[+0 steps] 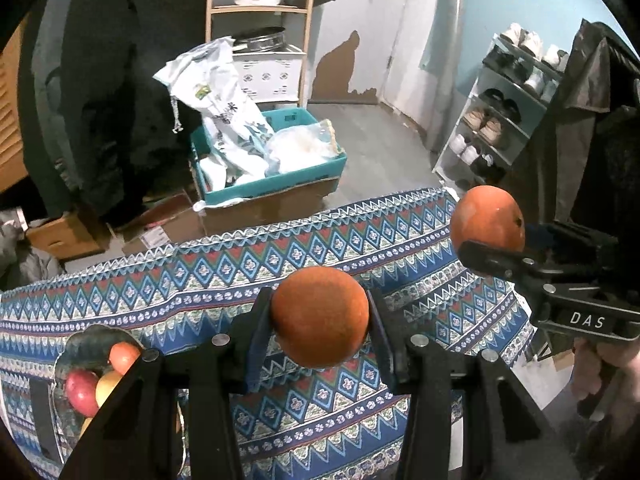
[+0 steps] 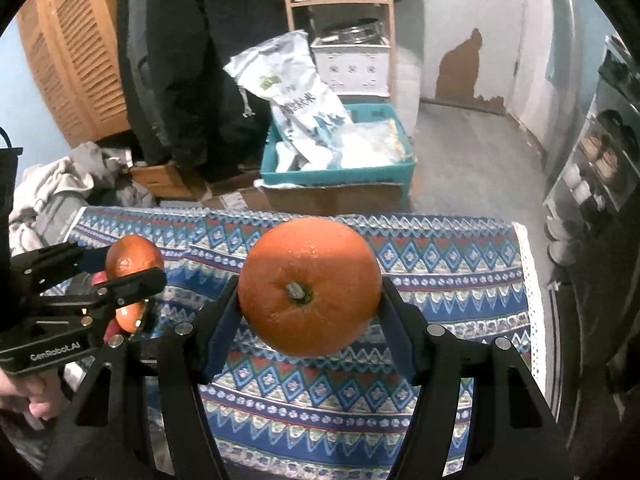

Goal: Organize fruits
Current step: 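Lift and carry both small oranges over the glass bowl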

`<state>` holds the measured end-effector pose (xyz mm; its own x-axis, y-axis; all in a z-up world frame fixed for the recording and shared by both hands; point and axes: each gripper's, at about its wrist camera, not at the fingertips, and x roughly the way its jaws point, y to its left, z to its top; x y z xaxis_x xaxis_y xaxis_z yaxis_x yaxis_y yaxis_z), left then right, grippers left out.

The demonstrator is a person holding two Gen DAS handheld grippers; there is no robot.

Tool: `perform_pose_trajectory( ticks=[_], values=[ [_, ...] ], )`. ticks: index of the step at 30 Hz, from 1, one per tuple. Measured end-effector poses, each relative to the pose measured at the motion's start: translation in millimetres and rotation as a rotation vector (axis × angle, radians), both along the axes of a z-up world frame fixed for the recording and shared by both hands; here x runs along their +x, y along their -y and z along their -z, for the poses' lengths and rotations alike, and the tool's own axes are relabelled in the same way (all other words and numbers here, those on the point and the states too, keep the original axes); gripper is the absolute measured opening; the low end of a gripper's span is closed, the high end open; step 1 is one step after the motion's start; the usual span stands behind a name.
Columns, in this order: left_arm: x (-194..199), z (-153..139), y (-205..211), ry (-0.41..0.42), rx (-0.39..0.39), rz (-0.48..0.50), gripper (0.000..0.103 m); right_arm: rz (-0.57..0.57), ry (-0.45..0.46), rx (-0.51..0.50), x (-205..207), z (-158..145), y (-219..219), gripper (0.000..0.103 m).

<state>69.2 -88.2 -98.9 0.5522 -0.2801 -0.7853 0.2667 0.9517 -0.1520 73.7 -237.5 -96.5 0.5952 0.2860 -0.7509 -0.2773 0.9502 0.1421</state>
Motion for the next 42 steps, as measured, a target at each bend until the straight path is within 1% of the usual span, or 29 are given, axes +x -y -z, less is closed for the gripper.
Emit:
perform_pose_trajectory(
  ticks=[6,12,17,30,42],
  values=[
    [-8.7,-7.9,-18.0,0.019,-0.005,-0.02,0.046,-0.041,0.019,-0.003,-1.5,-10.7,-22.6,0.065],
    [-13.0,-10.2,-39.5,0.012,-0.03,-0.05,0.046,-0.077,0.023,-0.001,-0.3,-15.8,-43.3,0.065],
    [-15.2,-8.3,-56.7,0.009,-0.035,-0.08,0.046,-0.112,0.012,0.011,5.2,-15.4,-64.8,0.065],
    [-23.9,4.1,-126.2,-0.015,-0.057,-0.196,0.046,-0.224,-0.026,0.017,17.3,-6.0,-134.1,0.065],
    [-31.4,33.4,-199.6,-0.078,-0.067,-0.341,0.046,-0.326,-0.076,0.032,26.0,8.6,-202.6,0.065]
  ],
)
